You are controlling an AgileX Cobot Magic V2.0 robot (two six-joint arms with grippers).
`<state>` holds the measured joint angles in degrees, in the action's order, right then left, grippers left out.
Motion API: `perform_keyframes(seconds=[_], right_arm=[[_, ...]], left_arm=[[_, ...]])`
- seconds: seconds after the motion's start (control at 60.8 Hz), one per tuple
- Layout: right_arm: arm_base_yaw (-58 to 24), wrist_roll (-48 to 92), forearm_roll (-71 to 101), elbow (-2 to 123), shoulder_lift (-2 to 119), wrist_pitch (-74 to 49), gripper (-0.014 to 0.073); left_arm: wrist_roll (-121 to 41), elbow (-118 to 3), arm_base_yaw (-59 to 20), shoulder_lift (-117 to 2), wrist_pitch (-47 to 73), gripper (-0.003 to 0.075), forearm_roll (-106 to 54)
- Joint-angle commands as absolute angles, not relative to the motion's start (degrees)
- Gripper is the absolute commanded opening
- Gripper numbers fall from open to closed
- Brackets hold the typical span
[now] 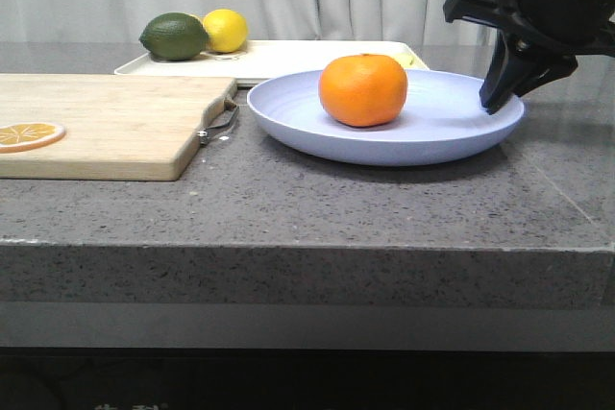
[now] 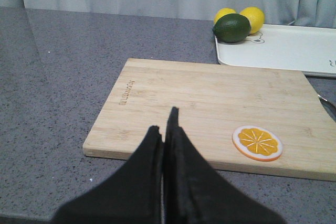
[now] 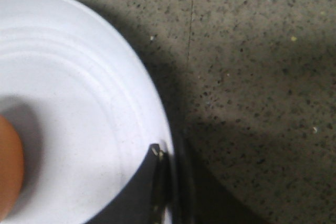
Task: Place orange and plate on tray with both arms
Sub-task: 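Move the right gripper down to grip the plate rim, then lift the plate with the orange and carry it toward the white tray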
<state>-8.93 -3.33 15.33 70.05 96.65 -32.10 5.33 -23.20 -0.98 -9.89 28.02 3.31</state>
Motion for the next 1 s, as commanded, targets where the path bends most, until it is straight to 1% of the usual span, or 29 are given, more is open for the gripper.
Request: perform_keyframes(seconds=[0.0, 0.329, 0.575, 0.723, 0.986], right_arm=[[-8.7, -2.9, 15.5, 72.3, 94.6, -31.9, -0.0061], [-4.9, -2.9, 21.8, 82.6, 94.6, -40.9, -0.0061], [-4.1, -2.9, 24.8, 93.0, 96.2, -42.3, -0.0061], [-4.1, -2.9, 27.9, 104.2, 103.0, -47.3, -0.0061], [-4.4, -4.8, 32.5, 131.9, 122.0, -53.7, -0.0060]], left_arm=[[5.8, -24.6, -0.8, -10.5, 23.3, -0.0018, 3.1], [5.8, -24.6, -0.8, -10.5, 23.3, -0.0018, 3.1], [5.8, -24.6, -0.8, -10.5, 23.3, -0.0018, 3.1], [5.8, -24.6, -0.8, -10.5, 23.3, -0.0018, 3.1], [5.8, -24.6, -0.8, -10.5, 23.3, -0.0018, 3.1]])
